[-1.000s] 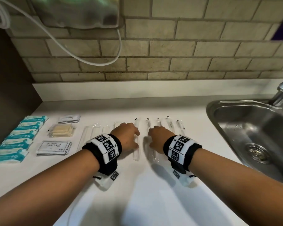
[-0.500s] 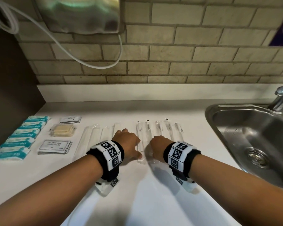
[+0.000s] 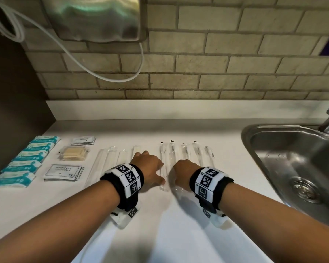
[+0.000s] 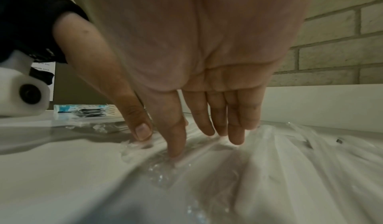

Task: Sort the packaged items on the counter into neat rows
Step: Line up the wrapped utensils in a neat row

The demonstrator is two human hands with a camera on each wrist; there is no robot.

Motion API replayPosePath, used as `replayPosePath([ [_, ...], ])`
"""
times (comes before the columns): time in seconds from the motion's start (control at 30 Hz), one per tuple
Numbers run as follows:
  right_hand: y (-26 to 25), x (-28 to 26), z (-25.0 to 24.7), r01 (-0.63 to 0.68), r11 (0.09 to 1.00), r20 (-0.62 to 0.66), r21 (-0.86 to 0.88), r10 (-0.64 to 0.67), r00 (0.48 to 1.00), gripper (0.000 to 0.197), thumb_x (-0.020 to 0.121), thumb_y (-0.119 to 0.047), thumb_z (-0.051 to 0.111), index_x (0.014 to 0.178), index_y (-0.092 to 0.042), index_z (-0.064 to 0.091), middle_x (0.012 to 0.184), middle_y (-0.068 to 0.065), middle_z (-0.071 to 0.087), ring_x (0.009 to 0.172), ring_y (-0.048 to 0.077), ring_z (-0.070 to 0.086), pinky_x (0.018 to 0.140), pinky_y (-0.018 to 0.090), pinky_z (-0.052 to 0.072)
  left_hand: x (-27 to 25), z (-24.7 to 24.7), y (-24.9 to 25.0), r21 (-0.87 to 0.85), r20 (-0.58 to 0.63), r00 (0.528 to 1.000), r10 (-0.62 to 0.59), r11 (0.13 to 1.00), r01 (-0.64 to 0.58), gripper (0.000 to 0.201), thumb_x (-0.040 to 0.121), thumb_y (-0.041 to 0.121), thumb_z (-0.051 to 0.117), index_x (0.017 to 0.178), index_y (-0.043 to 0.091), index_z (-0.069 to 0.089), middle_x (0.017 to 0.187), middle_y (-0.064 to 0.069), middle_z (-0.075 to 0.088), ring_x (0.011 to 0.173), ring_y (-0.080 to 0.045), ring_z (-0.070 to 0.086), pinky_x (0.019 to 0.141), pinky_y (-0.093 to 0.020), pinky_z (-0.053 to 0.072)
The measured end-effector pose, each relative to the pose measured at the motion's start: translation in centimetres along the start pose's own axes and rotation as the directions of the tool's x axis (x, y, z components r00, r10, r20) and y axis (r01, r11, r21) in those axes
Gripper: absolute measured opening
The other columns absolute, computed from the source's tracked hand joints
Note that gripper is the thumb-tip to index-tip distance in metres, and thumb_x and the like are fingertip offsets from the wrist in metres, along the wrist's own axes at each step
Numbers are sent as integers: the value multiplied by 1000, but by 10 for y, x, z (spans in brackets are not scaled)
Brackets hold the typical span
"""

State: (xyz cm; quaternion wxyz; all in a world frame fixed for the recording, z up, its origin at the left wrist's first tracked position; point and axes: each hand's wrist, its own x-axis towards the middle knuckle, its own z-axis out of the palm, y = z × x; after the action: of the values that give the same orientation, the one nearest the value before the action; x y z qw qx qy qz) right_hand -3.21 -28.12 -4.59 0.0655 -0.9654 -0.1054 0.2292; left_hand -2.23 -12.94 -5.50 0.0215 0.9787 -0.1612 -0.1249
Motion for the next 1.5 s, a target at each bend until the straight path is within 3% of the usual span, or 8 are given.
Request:
replayPosePath([
  [0.07,2,-1,-1,15,1000,-22,-2,-15,1000,23,84,-14,60,104,-13,71,105,6,69,94,24,68,85,35,57,1,-1,0,-31,-9,1000,-6,1000,6,43,73,63,62,92,24,62,97,6,64,104,-23,46,92,-38,36],
  [0.2,9,-2,-3,27,999,-141,-43,-32,989,36,94,-14,49,129,-11,54,128,9,58,118,25,56,97,35,49,-4,-10,5,-111,-56,998,-34,993,28,66,79,55,64,138,31,49,135,2,51,127,-24,36,104,-36,29],
  [0.3,18,-5,-6,-9,997,-205,-71,-6,979,35,94,-12,46,128,-9,54,129,9,57,119,25,55,98,35,49,-3,-15,15,-130,-98,995,35,990,-48,63,85,52,60,142,30,44,145,4,44,132,-21,31,104,-35,25],
  [0.47,27,-11,-1,-32,997,-83,-73,26,996,27,89,-15,55,114,-12,65,112,6,66,103,23,64,89,33,54,8,-4,31,-54,-14,989,149,987,-149,75,85,60,56,149,30,33,160,5,23,148,-20,9,114,-41,7],
  [0.8,28,-15,1,-30,999,-9,-41,29,1000,25,84,-14,58,106,-10,70,106,8,70,97,24,67,89,36,56,11,8,38,53,44,987,152,987,-154,75,84,62,53,148,28,33,160,4,22,149,-23,5,116,-47,1],
  [0.97,44,-25,-8,6,999,-157,-36,-11,987,40,93,-16,51,132,-10,51,131,8,55,121,24,54,101,35,46,15,-2,47,-7,31,988,149,989,-149,74,83,58,58,147,28,36,160,4,23,150,-21,4,116,-48,-3],
  [1.1,69,-31,-22,-73,997,-243,-32,64,968,42,94,-22,49,135,-13,49,135,7,52,125,25,49,103,36,45,23,-6,68,-35,-9,982,190,981,-191,75,84,61,55,148,29,33,160,4,24,150,-21,4,117,-47,-5],
  [1.5,100,-33,-23,-205,979,17,-10,205,979,23,84,-19,64,104,-8,69,100,7,65,95,24,63,93,36,52,48,11,112,160,51,962,270,948,-275,78,85,68,44,149,27,29,160,-4,22,149,-31,7,116,-55,-2],
])
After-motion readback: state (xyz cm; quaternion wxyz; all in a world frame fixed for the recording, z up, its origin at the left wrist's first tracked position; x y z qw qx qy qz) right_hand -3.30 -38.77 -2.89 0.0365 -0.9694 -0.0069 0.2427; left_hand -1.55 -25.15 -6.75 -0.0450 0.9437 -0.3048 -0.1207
